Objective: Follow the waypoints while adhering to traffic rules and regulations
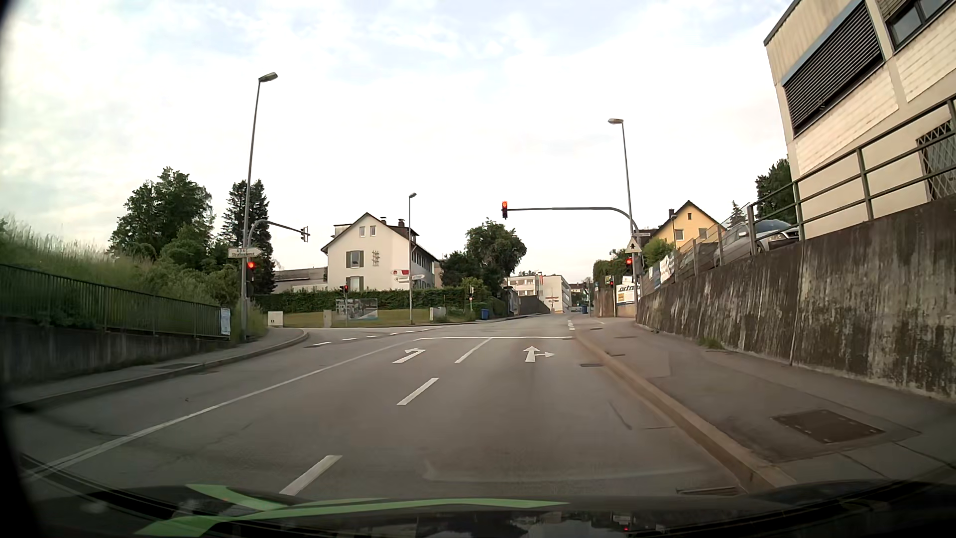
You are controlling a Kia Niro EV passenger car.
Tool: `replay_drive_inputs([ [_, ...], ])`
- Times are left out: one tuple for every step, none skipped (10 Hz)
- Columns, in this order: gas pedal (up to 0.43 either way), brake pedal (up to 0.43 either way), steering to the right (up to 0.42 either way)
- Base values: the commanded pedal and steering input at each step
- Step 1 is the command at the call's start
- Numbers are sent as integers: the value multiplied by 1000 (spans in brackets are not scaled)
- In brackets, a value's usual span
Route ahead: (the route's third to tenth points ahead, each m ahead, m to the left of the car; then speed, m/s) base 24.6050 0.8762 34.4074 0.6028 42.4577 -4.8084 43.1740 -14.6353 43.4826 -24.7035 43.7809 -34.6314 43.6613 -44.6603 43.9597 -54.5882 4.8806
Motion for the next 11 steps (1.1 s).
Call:
replay_drive_inputs([
  [79, 0, 10],
  [79, 0, 10],
  [79, 0, 10],
  [79, 0, 10],
  [79, 0, 10],
  [79, 0, 12],
  [79, 0, 14],
  [79, 0, 14],
  [79, 0, 13],
  [79, 0, 13],
  [79, 0, 13],
])
